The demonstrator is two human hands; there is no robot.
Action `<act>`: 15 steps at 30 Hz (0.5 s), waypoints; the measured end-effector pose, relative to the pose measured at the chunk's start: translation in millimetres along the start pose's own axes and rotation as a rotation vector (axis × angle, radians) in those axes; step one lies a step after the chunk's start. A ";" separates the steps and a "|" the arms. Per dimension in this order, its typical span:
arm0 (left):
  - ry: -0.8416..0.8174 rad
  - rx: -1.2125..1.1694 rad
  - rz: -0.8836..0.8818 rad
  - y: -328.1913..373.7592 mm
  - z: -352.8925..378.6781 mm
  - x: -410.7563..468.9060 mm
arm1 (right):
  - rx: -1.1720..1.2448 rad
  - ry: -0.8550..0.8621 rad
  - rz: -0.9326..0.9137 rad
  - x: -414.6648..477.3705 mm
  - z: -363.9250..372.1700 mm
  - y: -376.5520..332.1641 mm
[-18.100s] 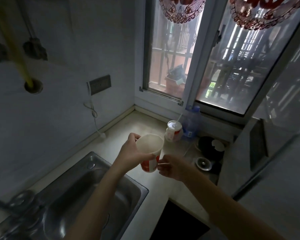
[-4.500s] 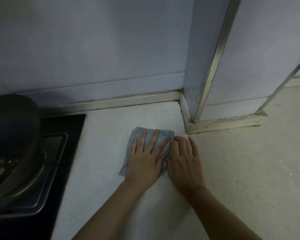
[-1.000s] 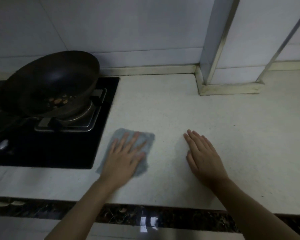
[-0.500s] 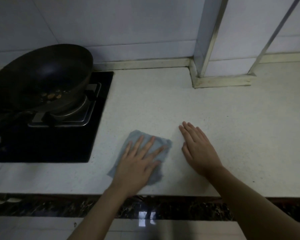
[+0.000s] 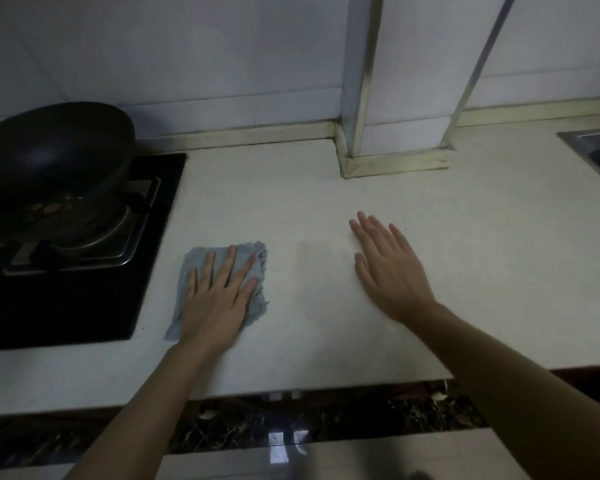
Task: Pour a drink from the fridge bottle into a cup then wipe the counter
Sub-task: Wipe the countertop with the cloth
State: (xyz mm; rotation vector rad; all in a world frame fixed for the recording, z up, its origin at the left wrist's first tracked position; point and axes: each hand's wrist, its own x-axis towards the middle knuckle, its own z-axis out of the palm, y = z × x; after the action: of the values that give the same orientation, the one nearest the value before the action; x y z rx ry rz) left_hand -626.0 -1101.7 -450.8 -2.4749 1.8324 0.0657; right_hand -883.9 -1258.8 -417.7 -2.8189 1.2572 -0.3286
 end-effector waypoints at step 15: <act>0.095 -0.038 0.187 146.5 -3.5 -12.0 | -0.016 -0.077 0.101 -62.4 -13.8 120.0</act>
State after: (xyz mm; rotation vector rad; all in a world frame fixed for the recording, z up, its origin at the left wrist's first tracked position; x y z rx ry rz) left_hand -769.6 -1133.1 -450.0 -2.3612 2.1164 -0.0089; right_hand -1015.1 -1292.5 -429.7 -2.7396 1.3858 -0.2039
